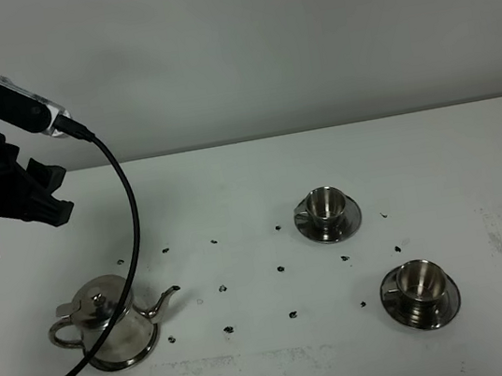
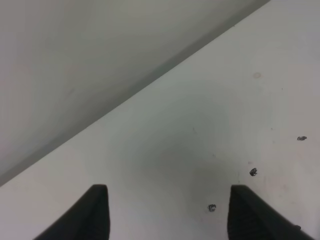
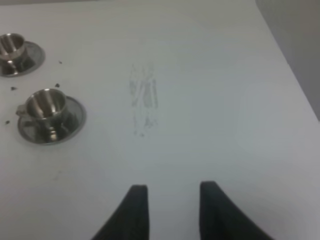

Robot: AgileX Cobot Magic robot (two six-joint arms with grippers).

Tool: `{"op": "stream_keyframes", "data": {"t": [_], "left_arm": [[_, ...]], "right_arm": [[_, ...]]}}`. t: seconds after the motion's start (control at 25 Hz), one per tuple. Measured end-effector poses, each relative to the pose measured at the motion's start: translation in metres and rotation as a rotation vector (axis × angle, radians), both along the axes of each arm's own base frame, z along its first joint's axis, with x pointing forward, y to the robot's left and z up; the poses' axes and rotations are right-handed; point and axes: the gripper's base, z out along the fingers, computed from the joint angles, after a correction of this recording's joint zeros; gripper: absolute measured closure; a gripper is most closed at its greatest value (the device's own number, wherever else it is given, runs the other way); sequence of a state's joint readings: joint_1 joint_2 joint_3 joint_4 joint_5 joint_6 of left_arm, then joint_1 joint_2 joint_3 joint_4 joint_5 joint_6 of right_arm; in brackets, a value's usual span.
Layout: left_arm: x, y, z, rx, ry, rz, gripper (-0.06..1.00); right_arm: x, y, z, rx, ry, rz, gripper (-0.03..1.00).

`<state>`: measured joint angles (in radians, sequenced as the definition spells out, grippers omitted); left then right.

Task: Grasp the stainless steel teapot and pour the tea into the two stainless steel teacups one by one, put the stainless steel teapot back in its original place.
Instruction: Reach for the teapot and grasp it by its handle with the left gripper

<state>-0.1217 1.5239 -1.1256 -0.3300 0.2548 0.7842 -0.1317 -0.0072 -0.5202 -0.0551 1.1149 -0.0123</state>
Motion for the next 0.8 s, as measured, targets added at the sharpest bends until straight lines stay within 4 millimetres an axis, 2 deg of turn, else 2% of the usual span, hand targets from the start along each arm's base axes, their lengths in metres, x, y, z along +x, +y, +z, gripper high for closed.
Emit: {"op": "stream_keyframes", "data": {"t": [0.64, 0.8], "left_arm": [[-0.012, -0.003, -0.01, 0.085, 0.142, -0.135, 0.41], [-0.019, 0.009, -0.009, 0.109, 0.167, -0.144, 0.41]], "right_arm": [[0.0, 0.0, 0.0, 0.001, 0.0, -0.019, 0.73], [0.0, 0.0, 0.0, 0.0, 0.0, -0.019, 0.73]]}}
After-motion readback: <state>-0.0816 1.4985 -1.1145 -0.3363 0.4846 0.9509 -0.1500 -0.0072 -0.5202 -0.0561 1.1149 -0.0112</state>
